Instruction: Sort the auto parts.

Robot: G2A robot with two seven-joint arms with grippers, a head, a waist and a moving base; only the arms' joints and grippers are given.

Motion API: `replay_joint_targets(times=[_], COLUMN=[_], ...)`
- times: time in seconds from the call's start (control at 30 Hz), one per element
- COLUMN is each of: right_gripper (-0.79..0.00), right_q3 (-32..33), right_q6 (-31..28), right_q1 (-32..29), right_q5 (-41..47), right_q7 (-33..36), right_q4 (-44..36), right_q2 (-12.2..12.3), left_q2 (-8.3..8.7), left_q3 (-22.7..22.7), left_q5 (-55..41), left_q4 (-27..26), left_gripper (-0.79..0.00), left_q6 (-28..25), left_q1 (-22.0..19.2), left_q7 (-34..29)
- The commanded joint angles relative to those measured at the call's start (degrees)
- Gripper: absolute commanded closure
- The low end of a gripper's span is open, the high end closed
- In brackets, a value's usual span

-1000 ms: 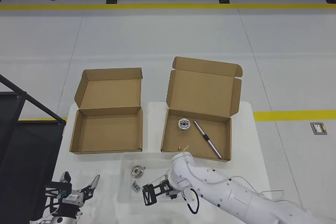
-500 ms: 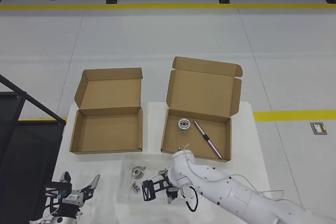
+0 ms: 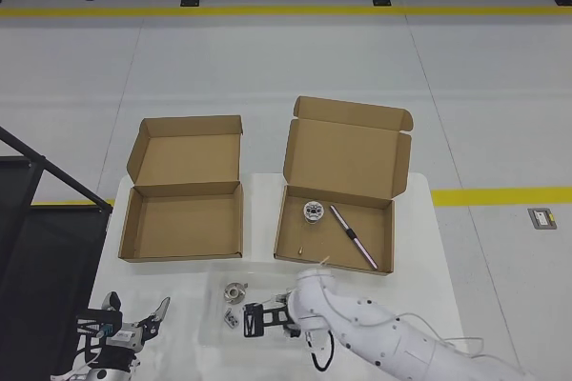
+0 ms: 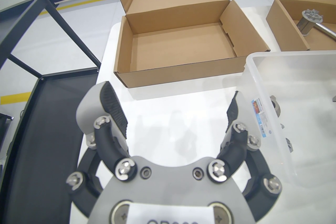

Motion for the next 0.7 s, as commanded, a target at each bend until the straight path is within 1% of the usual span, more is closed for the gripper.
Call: replay_joint_targets(times=[0.0,0.07,0.13,0.17,0.23,0.3,0.5,0.67], right_gripper=[-0.413,-0.422,-0.413,-0.363,-0.336,-0.351,-0.348,-0.351], right_q3=[0.16,0.11,0.18,0.51,0.79,0.91,1.12,1.39], right_q6=[1.32,2.5,3.55,5.36,7.58,9.77,15.36,17.35], right_q1=[-0.46,-0.84,-1.1,-1.23,-1.55,-1.63,-1.97,-2.36], right_q5=[0.95,1.25,1.59,1.75,2.68,3.1,2.52,2.1], right_q7=[2.39,3.93,4.44,5.13,5.94,7.25,8.92,10.21], right_q4=[-0.77,-1.24,-1.28,-0.45,-0.05,0.4,1.09,1.17], right_q2=[-0.13,-0.36,-0.65,-0.78,-1.19,-1.63,-2.8,-3.44], left_q2=[0.0,0.0,0.0,0.0,0.0,0.0,0.0,0.0], left_q3=[0.0,0.0,0.0,0.0,0.0,0.0,0.0,0.0], left_q5=[0.0,0.0,0.0,0.0,0.0,0.0,0.0,0.0], left_q4=[0.0,0.0,0.0,0.0,0.0,0.0,0.0,0.0], left_gripper=[-0.785,-0.785,-0.785,-0.785,-0.785,-0.785,-0.785,-0.785], left_q6=[0.0,0.0,0.0,0.0,0.0,0.0,0.0,0.0], left_q1=[0.0,0.0,0.0,0.0,0.0,0.0,0.0,0.0], left_q7=[0.0,0.0,0.0,0.0,0.0,0.0,0.0,0.0])
